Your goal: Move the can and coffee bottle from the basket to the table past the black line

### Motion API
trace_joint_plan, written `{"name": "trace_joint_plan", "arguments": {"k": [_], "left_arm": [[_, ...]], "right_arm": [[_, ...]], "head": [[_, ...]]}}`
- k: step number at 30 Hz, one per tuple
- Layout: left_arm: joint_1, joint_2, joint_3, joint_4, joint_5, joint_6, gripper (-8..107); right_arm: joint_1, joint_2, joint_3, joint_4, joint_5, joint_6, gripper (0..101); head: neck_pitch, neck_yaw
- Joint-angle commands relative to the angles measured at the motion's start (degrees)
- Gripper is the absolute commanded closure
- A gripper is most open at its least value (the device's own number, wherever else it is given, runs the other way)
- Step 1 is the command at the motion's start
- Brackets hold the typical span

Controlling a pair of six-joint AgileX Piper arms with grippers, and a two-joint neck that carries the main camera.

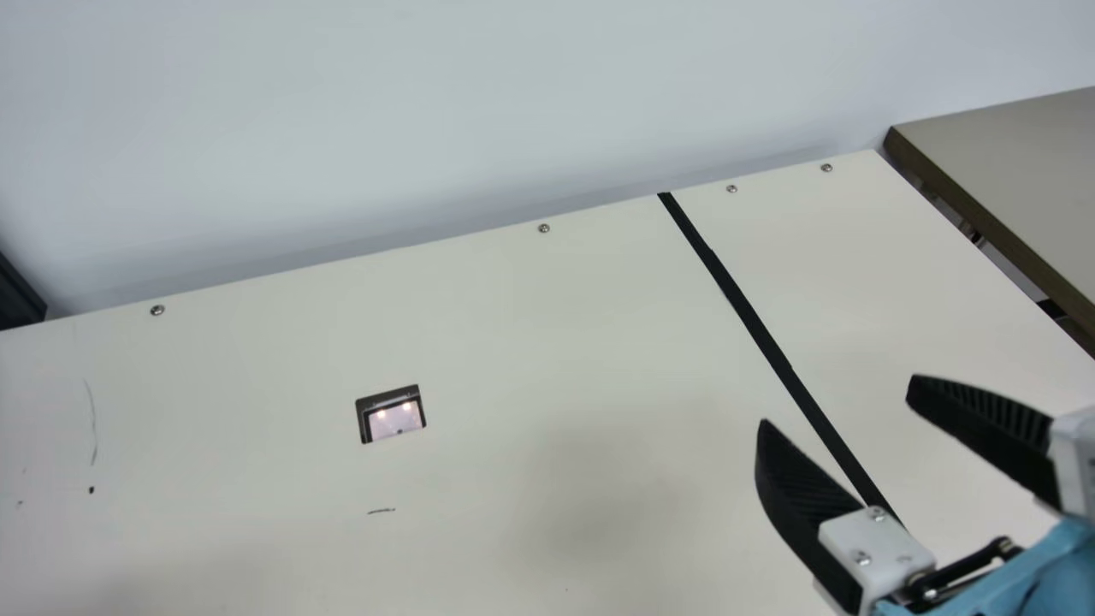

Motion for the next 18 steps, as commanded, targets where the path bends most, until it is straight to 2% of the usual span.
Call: {"name": "trace_joint_plan", "arguments": {"k": [1,7,9,10,13,18], "left_arm": [[0.0,0.0,0.0,0.0,0.0,0.0,9],[0.0,0.0,0.0,0.0,0.0,0.0,9],[0.0,0.0,0.0,0.0,0.0,0.0,9],[0.0,0.0,0.0,0.0,0.0,0.0,9],[0.0,0.0,0.0,0.0,0.0,0.0,9],[0.0,0.0,0.0,0.0,0.0,0.0,9]], "right_arm": [[0.4,0.5,-4.4,0.4,2.1,1.0,0],[1.7,1.9,-12.7,1.9,8.5,6.2,0],[1.5,2.0,-15.2,0.5,9.5,6.8,0],[1.6,2.0,-12.6,1.9,8.8,6.5,0],[1.6,2.0,-15.2,0.6,9.4,7.0,0],[1.6,2.0,-15.3,0.6,9.7,7.1,0]], "head": [[-1.1,0.3],[-1.1,0.3],[-1.1,0.3],[-1.1,0.3],[-1.1,0.3],[-1.1,0.3]]}}
